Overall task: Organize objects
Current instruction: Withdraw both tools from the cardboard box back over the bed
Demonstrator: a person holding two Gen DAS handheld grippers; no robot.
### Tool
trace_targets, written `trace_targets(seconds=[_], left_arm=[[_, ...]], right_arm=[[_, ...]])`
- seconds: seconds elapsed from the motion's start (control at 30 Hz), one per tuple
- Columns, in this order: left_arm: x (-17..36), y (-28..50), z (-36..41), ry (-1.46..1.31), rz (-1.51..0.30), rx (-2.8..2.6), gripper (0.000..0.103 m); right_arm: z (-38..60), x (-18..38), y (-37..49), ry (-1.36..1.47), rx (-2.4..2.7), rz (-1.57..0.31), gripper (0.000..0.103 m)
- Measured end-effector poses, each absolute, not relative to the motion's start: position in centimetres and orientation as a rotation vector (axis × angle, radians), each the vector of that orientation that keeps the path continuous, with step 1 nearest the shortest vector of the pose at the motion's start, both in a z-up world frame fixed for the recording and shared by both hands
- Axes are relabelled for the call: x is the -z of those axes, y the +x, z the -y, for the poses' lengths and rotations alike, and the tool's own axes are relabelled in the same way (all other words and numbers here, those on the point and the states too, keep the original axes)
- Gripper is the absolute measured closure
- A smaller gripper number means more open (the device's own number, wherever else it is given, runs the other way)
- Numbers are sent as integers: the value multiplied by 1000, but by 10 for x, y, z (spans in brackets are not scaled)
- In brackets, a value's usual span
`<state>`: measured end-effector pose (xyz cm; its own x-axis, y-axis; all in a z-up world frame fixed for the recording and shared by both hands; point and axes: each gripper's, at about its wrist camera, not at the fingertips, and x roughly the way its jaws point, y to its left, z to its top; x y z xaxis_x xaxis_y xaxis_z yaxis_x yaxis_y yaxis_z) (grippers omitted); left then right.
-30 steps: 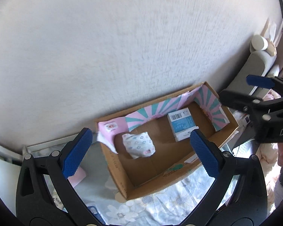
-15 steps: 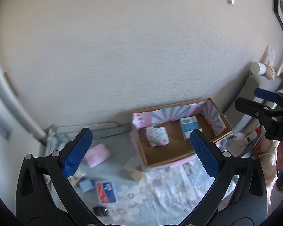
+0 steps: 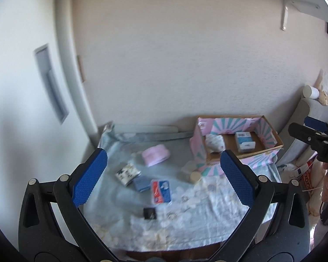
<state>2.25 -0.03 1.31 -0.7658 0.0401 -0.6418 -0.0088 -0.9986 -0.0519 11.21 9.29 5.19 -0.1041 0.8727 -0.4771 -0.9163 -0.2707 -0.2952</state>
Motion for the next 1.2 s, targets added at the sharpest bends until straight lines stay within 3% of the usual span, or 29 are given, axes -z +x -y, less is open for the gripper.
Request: trace_targets(seconds=[0.37, 0.77, 1.2], left_arm=[[12, 45, 60, -1122, 109, -2908, 0], [35, 17, 97, -1213, 135, -2810, 0], [70, -45, 103, -1335, -25, -2678, 0]], right_arm=[[-71, -10, 84, -653, -1692, -114, 0], [-77, 22, 55, -667, -1653, -209, 0], [-111, 61, 22, -711, -1611, -281, 0]])
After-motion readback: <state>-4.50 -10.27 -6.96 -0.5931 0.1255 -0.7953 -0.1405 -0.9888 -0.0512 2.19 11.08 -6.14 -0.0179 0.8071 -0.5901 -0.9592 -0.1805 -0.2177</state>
